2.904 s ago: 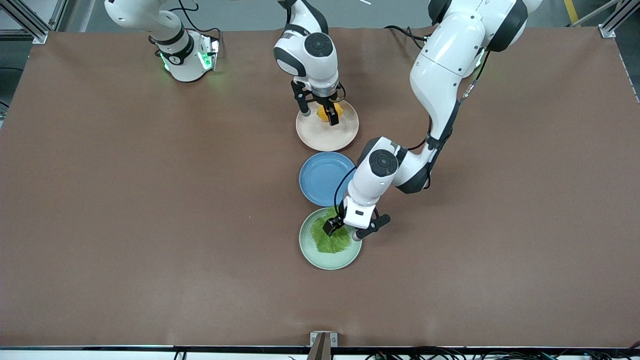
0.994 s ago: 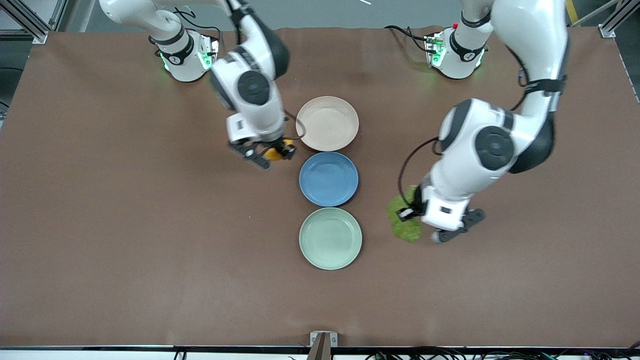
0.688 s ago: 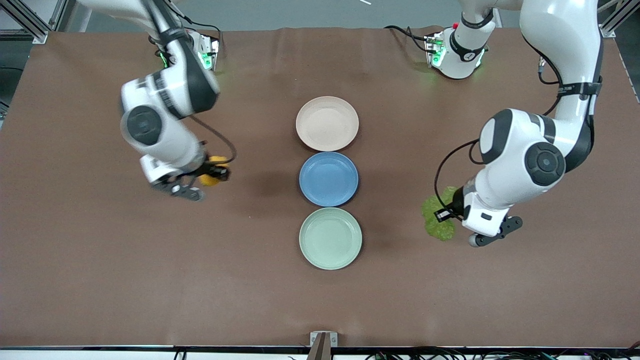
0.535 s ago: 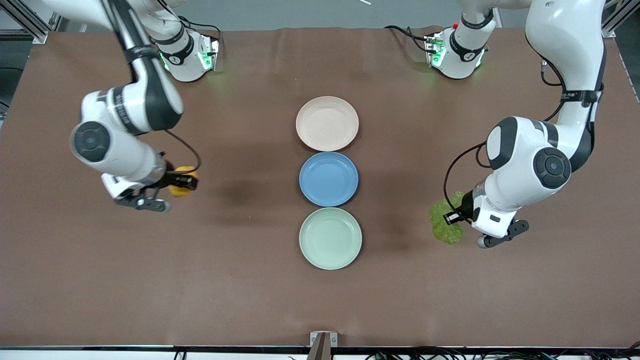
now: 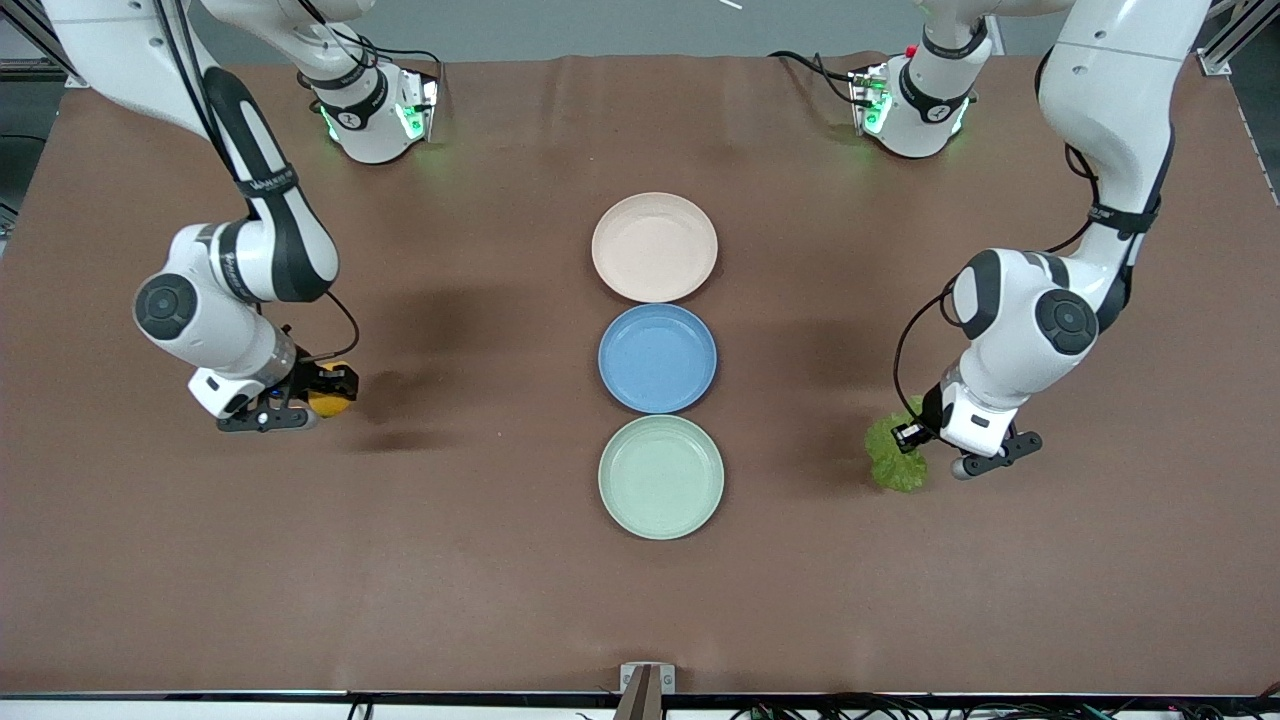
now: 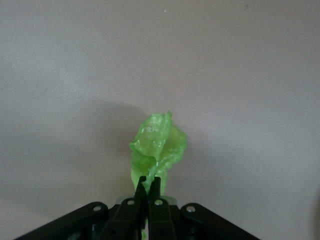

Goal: Pick lemon and lettuce from plates
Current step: 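Lower the lettuce onto the table while the right gripper sets down the lemon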

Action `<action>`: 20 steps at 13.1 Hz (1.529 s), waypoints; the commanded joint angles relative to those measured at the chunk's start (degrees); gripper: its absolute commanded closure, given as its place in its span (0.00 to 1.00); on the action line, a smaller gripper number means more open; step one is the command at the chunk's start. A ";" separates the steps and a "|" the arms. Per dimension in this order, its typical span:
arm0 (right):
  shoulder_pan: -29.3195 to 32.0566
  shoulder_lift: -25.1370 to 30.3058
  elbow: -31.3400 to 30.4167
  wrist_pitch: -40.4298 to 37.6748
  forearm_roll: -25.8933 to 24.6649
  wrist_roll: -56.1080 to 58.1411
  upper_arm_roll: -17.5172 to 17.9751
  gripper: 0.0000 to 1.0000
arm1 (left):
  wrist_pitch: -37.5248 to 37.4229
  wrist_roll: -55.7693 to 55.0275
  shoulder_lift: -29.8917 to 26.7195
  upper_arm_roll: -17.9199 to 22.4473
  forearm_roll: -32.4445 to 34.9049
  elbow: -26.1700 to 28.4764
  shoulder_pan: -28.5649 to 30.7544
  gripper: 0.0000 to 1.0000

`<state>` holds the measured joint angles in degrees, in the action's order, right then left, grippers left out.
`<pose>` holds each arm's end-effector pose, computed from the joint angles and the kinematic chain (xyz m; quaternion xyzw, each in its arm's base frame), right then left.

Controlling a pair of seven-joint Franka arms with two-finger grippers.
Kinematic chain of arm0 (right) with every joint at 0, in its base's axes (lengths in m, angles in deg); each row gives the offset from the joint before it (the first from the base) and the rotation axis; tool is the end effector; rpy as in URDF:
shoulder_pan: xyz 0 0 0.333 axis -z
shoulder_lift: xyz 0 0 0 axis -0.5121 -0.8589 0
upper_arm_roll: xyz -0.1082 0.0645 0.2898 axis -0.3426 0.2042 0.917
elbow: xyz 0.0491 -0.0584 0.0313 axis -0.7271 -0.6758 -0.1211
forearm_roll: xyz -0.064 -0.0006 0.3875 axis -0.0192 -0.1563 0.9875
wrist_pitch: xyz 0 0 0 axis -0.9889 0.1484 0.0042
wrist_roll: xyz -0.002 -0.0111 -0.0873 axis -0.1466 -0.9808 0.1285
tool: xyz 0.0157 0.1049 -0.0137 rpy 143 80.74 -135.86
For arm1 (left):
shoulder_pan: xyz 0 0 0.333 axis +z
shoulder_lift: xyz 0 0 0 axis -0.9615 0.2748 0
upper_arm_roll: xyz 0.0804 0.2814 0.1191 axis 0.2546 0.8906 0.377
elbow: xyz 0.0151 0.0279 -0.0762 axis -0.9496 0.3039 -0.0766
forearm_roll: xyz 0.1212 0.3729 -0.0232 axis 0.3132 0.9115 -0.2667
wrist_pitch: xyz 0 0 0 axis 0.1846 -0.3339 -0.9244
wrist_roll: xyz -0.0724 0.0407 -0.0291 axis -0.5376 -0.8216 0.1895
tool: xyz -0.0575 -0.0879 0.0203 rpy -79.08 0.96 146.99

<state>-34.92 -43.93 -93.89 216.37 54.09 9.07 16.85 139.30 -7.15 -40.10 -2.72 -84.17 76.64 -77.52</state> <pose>0.5735 0.0328 0.2384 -0.9989 -0.0457 -0.0016 0.0094 0.6190 -0.1125 0.2369 0.9759 0.1837 0.0797 0.0869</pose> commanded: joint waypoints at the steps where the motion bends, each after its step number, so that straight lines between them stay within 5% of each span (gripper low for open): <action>1: 0.60 -2.24 -0.13 3.35 0.54 2.09 1.00 1.00 | 3.71 2.49 0.37 -0.89 -0.45 2.52 0.92 0.98; 6: 1.12 -4.27 -1.27 3.18 0.54 4.64 1.09 0.99 | 3.45 12.41 1.16 -0.71 -0.27 3.66 3.02 0.89; 7: 1.21 -4.36 -1.27 3.18 0.54 4.73 1.09 0.91 | 3.27 13.04 0.99 -0.71 -0.27 3.66 3.03 0.86; 8: 1.21 -4.44 -1.01 3.01 0.54 4.64 1.09 0.52 | 3.27 13.22 0.90 -0.71 -0.27 3.66 3.12 0.72; 9: 1.30 -4.27 -0.66 2.66 0.63 4.47 1.09 0.01 | 3.18 13.05 0.81 -0.71 -0.27 3.40 3.03 0.32; 10: 1.30 -4.01 0.04 2.39 0.63 3.94 1.00 0.00 | 3.10 13.05 0.55 -0.71 -0.27 3.14 3.03 0.06; 11: 1.39 -3.48 0.92 1.87 0.63 3.94 1.00 0.00 | 2.83 12.96 -0.50 -0.71 -0.27 3.05 3.03 0.00; 16: 1.39 5.11 7.41 -14.80 0.55 -1.24 0.91 0.00 | -14.09 15.14 -9.80 -0.10 0.34 1.21 4.16 0.00; 20: 1.65 6.90 25.66 -42.91 -3.74 -1.25 -0.14 0.00 | -30.18 21.66 -19.47 -0.19 0.34 -1.07 7.59 0.00</action>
<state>-34.32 -36.65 -76.10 182.43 53.25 8.59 16.54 115.10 12.60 -54.57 -2.64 -84.10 75.61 -71.09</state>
